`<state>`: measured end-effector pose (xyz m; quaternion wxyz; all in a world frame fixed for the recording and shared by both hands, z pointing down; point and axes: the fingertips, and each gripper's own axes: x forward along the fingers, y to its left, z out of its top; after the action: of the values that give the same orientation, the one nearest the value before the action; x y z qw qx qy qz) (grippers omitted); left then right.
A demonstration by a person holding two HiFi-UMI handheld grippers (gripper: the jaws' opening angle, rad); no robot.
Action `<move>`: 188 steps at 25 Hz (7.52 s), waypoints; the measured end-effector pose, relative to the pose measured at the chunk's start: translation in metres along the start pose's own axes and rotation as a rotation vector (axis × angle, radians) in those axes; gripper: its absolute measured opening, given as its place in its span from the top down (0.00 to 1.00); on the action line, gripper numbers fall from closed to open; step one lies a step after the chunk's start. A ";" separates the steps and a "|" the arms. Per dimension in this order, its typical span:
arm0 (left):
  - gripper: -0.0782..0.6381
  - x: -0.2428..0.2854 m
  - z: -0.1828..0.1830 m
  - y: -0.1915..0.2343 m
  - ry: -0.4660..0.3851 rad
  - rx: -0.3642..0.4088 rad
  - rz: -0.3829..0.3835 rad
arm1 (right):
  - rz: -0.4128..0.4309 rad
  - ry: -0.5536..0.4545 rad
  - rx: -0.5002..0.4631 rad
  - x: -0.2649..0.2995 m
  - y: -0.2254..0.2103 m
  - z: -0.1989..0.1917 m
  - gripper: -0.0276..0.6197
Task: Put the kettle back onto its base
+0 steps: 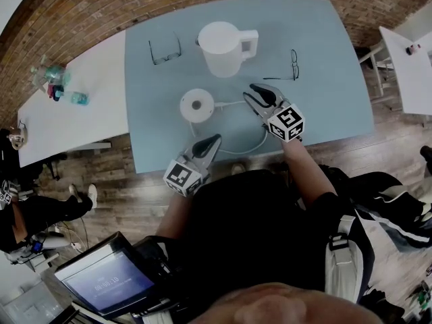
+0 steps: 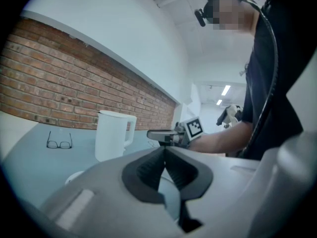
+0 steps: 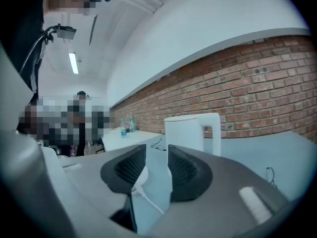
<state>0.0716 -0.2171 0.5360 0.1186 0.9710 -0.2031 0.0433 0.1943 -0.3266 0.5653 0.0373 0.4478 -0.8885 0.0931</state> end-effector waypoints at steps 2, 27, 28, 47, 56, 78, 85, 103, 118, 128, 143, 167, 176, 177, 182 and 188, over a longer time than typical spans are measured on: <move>0.89 0.000 -0.002 0.000 0.002 -0.002 0.000 | -0.061 0.015 -0.017 0.007 -0.024 0.001 0.70; 0.89 -0.044 -0.020 -0.004 0.038 -0.044 0.118 | -0.412 0.228 -0.124 0.104 -0.196 -0.012 0.54; 0.89 -0.046 -0.019 -0.003 0.040 -0.044 0.124 | -0.418 0.233 -0.123 0.105 -0.200 -0.013 0.55; 0.89 -0.079 -0.028 0.002 0.065 -0.064 0.211 | -0.436 0.230 -0.097 0.132 -0.205 -0.007 0.85; 0.89 -0.087 -0.026 0.003 0.055 -0.051 0.234 | -0.440 0.213 -0.053 0.131 -0.202 -0.007 0.85; 0.89 -0.101 -0.032 -0.013 0.062 -0.051 0.247 | -0.493 0.019 0.121 0.108 -0.190 0.004 0.82; 0.89 -0.095 -0.023 -0.023 0.078 -0.054 0.219 | -0.482 -0.007 0.132 0.100 -0.182 0.008 0.81; 0.89 -0.081 -0.023 -0.034 0.038 -0.035 0.134 | -0.414 -0.067 0.083 0.074 -0.151 0.056 0.80; 0.89 -0.085 -0.014 -0.048 0.020 -0.033 0.121 | -0.401 -0.094 0.102 0.063 -0.130 0.065 0.80; 0.89 -0.102 -0.014 -0.044 0.001 -0.023 0.157 | -0.376 -0.099 0.104 0.078 -0.110 0.070 0.79; 0.89 -0.137 -0.011 -0.033 0.000 -0.035 0.223 | -0.304 -0.101 0.131 0.117 -0.063 0.061 0.79; 0.89 -0.172 -0.026 -0.016 0.003 -0.050 0.319 | -0.197 -0.076 0.164 0.160 -0.019 0.032 0.79; 0.89 -0.175 -0.031 -0.016 0.019 -0.054 0.324 | -0.170 -0.062 0.138 0.161 -0.012 0.023 0.78; 0.89 -0.175 -0.030 -0.016 0.018 -0.054 0.324 | -0.168 -0.061 0.135 0.161 -0.011 0.023 0.78; 0.89 -0.172 -0.030 -0.016 0.024 -0.055 0.317 | -0.164 -0.063 0.130 0.160 -0.009 0.022 0.78; 0.89 -0.169 -0.028 -0.016 0.030 -0.056 0.315 | -0.170 -0.074 0.140 0.158 -0.011 0.021 0.78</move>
<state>-0.0776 -0.1304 0.5373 0.1406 0.9227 -0.3520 0.0701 0.1097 -0.4617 0.5695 -0.0190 0.5261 -0.8394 0.1348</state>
